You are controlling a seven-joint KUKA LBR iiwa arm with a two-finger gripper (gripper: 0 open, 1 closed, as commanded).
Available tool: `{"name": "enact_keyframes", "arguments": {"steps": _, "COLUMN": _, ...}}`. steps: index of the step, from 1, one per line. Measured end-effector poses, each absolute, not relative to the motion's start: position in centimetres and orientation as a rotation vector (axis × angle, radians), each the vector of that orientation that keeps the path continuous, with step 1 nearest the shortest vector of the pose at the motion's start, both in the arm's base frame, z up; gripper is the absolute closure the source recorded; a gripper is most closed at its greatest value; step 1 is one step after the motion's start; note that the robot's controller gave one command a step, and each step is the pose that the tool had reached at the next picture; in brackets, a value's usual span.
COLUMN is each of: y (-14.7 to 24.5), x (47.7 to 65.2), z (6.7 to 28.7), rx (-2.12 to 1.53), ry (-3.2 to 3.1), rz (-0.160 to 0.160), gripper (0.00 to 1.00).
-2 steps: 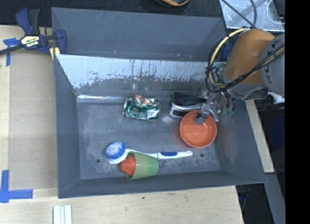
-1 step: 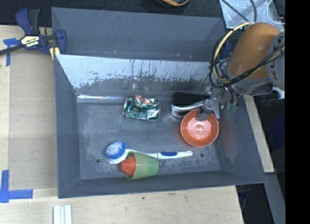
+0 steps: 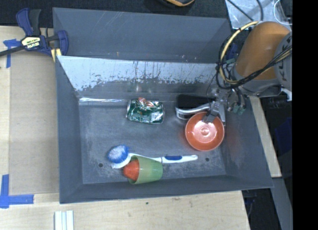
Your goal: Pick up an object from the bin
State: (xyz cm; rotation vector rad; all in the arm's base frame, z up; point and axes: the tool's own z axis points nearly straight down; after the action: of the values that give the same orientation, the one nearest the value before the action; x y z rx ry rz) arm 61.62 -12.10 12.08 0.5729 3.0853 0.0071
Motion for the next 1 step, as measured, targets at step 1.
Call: {"name": "enact_keyframes", "arguments": {"steps": 1, "y": -12.10, "x": 61.57, "z": 12.59, "rx": 0.573, "ry": 3.087, "rz": 0.007, "gripper": 1.00}}
